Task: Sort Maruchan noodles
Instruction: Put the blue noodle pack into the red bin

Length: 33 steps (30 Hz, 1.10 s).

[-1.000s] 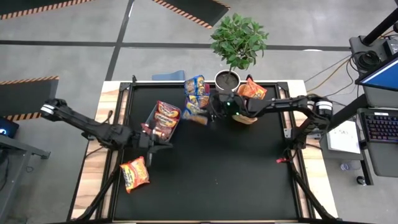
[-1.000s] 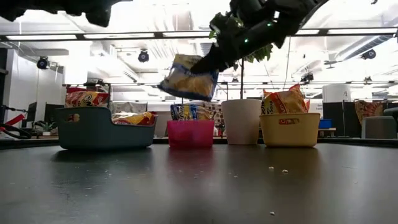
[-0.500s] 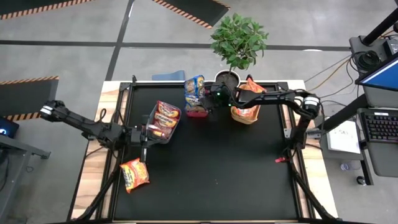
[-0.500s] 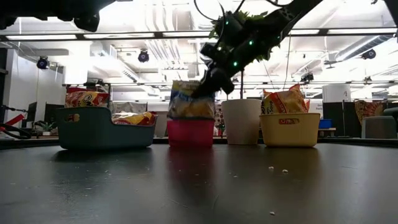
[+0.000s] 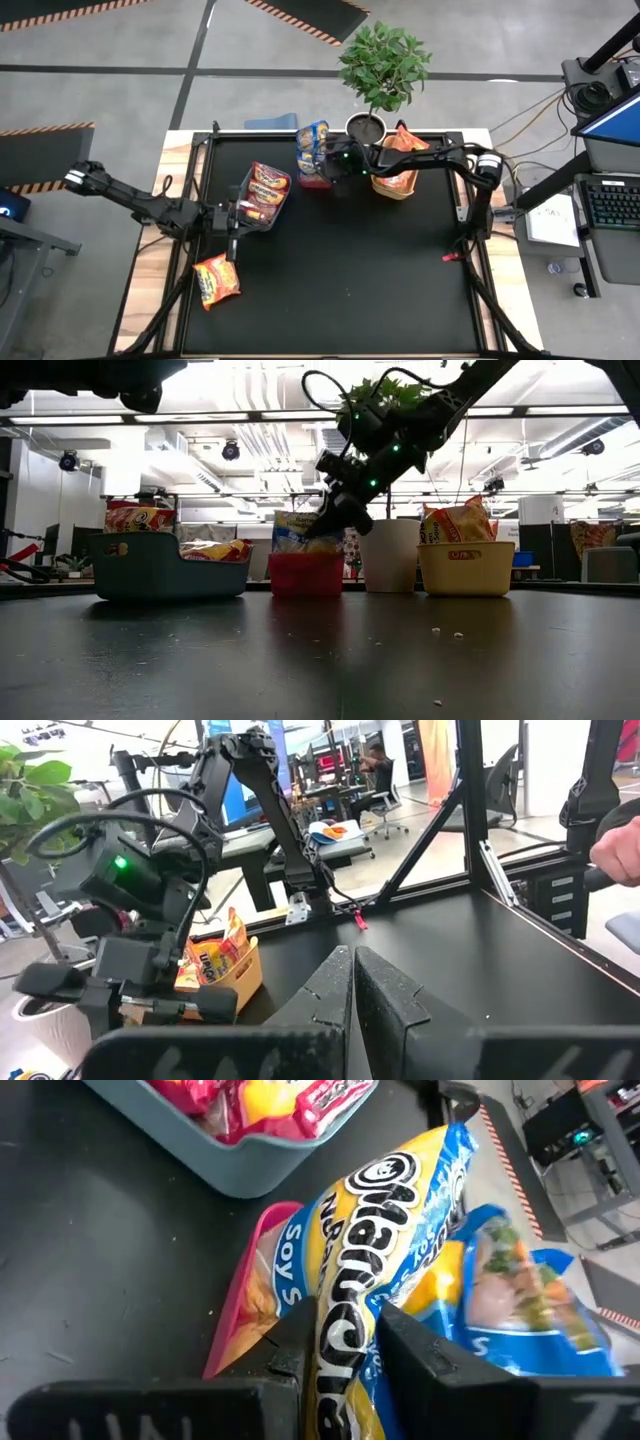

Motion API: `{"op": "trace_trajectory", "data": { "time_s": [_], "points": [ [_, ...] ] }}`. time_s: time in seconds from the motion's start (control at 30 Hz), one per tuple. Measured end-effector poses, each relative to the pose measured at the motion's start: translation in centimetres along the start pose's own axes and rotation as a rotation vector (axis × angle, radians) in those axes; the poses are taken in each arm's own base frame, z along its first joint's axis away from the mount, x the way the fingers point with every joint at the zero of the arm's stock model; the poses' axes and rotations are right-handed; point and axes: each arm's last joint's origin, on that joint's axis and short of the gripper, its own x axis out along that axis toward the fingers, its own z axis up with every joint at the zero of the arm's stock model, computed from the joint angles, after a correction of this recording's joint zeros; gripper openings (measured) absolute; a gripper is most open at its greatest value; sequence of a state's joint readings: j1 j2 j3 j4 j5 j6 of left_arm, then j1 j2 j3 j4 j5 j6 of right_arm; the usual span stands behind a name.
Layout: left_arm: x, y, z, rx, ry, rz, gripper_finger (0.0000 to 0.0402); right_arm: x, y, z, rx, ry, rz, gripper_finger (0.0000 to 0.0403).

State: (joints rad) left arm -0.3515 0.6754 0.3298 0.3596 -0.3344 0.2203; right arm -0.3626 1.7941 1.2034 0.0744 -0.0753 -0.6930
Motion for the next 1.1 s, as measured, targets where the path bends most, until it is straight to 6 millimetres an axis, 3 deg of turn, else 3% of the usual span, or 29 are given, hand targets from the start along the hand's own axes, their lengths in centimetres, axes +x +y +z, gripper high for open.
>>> {"op": "trace_trajectory", "data": {
  "time_s": [0.37,0.73,1.1],
  "points": [
    [0.1,0.0,-0.1,-0.002,0.005,-0.001,0.0,2.4,1.2,-1.6,-0.015,0.031,0.033,0.0074],
    [0.3,-0.2,-0.3,-0.033,0.023,-0.005,0.0,1.9,1.0,-1.3,0.041,0.036,0.021,0.0097],
    [0.4,-0.2,-0.4,-0.042,0.026,-0.005,0.0,0.2,-0.5,0.7,0.098,-0.008,-0.064,0.0142]
  ]
}}
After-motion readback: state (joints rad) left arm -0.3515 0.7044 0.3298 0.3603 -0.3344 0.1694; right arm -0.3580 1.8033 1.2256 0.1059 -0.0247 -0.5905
